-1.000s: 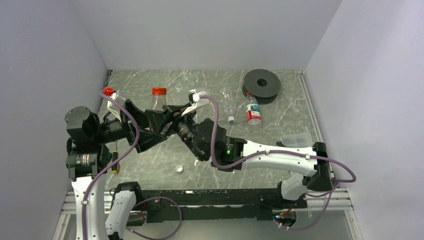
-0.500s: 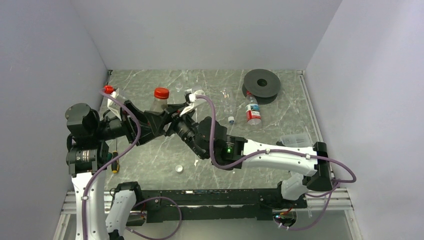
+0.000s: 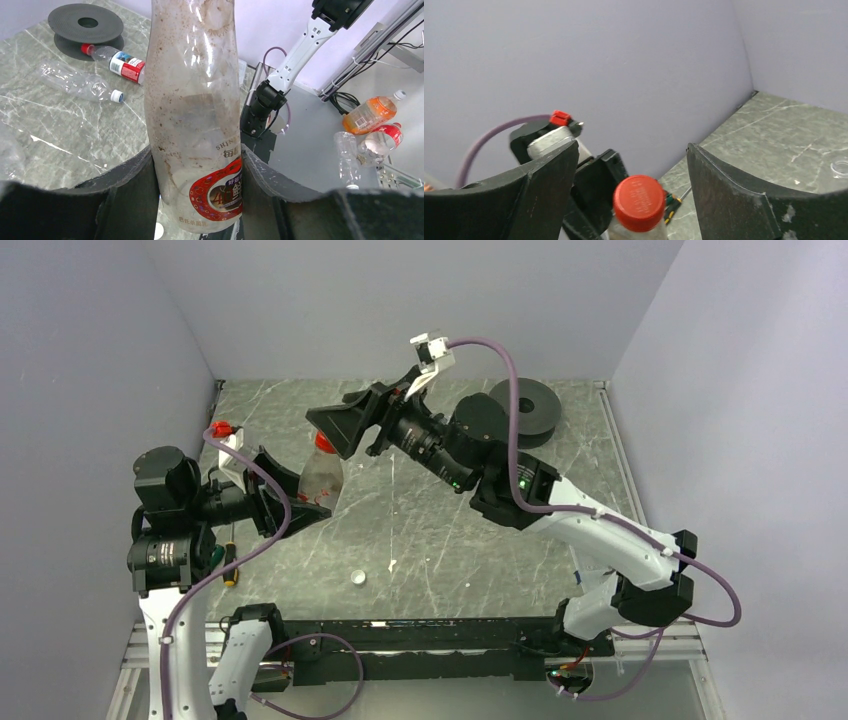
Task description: Unscrew the bottle caps
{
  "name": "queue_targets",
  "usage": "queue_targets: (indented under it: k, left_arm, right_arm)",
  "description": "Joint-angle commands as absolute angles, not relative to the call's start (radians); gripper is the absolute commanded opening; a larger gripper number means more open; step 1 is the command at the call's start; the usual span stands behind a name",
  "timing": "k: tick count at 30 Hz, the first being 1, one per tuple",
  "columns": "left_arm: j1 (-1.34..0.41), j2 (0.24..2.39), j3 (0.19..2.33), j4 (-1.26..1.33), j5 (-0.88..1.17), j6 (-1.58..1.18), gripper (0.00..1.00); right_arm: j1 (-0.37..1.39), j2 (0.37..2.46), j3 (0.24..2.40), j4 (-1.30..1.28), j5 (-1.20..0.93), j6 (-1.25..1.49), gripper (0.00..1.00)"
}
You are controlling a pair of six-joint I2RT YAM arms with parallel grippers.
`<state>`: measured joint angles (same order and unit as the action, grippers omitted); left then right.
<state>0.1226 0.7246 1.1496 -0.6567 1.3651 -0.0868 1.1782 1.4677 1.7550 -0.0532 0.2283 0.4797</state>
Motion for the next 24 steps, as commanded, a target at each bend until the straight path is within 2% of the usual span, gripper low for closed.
queue_targets:
  k: [1,9,14,16,20,21,22,24]
  left_arm:
    - [0.121,0.725,1.179,-0.641,1.388,-0.05,0.26]
    - [0.121,0.723,1.184,-0.651,1.386,-0.035,0.24]
    - [0.121,0.721,1.195,-0.687,1.385,0.038,0.22]
    - [0.12,0.722,1.195,-0.69,1.382,0.043,0.22]
    - [0.121,0.724,1.191,-0.685,1.376,0.045,0.23]
    - [0.122,0.724,1.188,-0.683,1.371,0.045,0.26]
    - [0.121,0.723,1.184,-0.679,1.368,0.04,0.4]
    - [0.121,0.72,1.171,-0.648,1.363,-0.01,0.75]
  right_arm:
    - [1.186,1.475,1.834,-0.205,0.149,0.471,0.8]
    - [1.186,1.538,1.915,-0.309,0.141,0.472,0.78]
    - [1.186,1.536,1.91,-0.303,0.14,0.478,0.71]
    - [1.186,1.534,1.908,-0.3,0.141,0.482,0.61]
    - [1.186,1.516,1.875,-0.263,0.138,0.488,0.32]
    - [1.186,1.508,1.863,-0.251,0.138,0.488,0.26]
    - [1.186,1.501,1.85,-0.239,0.14,0.486,0.22]
    - [1.189,1.495,1.823,-0.21,0.118,0.485,0.17]
